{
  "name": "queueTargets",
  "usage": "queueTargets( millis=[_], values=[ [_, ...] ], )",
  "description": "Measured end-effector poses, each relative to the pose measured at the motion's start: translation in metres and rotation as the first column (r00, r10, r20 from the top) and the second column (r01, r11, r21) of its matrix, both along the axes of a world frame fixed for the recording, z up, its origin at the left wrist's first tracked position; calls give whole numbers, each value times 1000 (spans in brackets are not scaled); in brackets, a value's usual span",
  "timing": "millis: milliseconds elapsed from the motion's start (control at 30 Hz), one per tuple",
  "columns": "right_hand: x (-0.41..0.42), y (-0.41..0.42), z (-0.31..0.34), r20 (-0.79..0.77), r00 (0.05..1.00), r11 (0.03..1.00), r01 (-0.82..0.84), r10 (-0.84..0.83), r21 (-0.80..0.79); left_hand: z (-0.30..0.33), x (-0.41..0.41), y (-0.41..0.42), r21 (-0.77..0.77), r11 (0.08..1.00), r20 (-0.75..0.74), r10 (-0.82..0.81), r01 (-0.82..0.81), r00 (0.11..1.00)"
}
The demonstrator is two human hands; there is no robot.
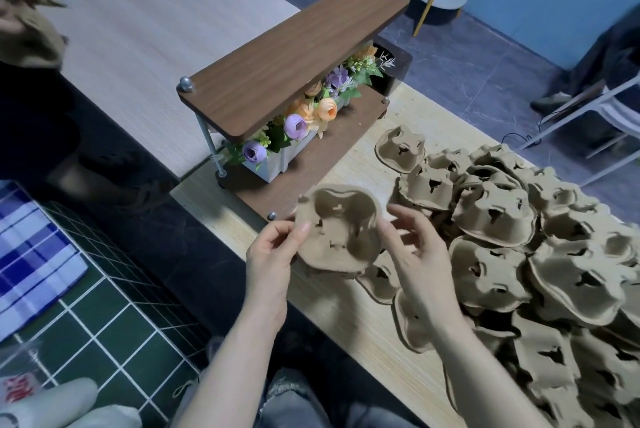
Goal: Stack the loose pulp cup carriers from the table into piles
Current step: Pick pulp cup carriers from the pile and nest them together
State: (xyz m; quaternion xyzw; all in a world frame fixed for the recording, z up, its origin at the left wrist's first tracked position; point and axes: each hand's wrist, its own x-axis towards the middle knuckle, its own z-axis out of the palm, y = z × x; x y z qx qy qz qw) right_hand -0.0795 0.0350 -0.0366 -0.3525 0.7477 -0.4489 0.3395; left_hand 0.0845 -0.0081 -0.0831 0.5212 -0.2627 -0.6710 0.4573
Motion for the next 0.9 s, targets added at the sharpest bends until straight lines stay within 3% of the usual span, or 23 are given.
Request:
queueTargets(
  millis=[67,233,433,533,633,733,900],
  values=[
    [11,16,-1,113,991,997,66,-70,33,-1,-3,4,9,999,-6,38,-38,999],
    [36,33,-13,285,955,994,57,-81,91,-4,-7,8,-7,999,-12,32,-32,999],
    [34,17,-10,276,954,993,113,-114,20,-6,-2,9,-16,1000,-5,-7,7,1000],
    [15,4,3,343,933,991,126,-108,-32,-7,2,8,6,1000,-15,-13,14,1000],
    [-10,-13,12,211,975,998,-63,68,-29,-6,5,7,-3,1000,-13,-28,28,1000],
    [-22,-30,15,67,959,958,-279,275,60,-5,4,7,-22,999,10,-33,33,999],
    [-21,-50,7,5,914,901,-400,405,168,-8,3,6,-47,997,63,-51,54,997]
  ],
)
